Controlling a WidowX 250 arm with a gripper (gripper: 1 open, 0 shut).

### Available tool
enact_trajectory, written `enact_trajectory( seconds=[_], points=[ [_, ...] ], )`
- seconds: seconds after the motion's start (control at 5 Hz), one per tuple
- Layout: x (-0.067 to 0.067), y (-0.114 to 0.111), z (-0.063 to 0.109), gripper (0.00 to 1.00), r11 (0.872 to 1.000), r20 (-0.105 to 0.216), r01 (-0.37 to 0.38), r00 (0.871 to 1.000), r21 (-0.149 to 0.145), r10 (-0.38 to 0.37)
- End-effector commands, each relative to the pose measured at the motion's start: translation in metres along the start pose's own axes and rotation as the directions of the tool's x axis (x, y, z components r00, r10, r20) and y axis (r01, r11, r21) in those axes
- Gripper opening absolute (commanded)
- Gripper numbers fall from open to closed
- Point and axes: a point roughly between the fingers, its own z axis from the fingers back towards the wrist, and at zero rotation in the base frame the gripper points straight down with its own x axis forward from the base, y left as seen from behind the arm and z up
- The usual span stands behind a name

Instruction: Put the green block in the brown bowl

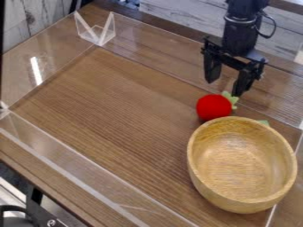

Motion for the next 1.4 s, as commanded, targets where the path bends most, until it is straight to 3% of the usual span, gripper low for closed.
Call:
enact_trajectory(
  seconds=[0.0,0.2,0.6,0.8,1.0,1.2],
  points=[
    [0.007,-0.005,0.009,1.0,0.998,0.05,0.061,0.997,0.007,-0.061],
    [0.004,-0.007,-0.001,1.0,0.995,0.037,0.1,0.994,0.002,-0.1],
    [-0.001,-0.022,0.03,1.0,0.999,0.06,0.017,0.998,0.027,-0.019],
    [-0.001,-0.016,0.031,1.0,0.999,0.072,-0.038,0.997,0.028,0.036],
    [0.001,-0.004,0.023,1.0,0.995,0.064,-0.096,0.993,0.024,0.095],
    [0.001,0.01,0.01,1.0,0.998,0.053,-0.055,0.997,0.021,0.054]
  ],
)
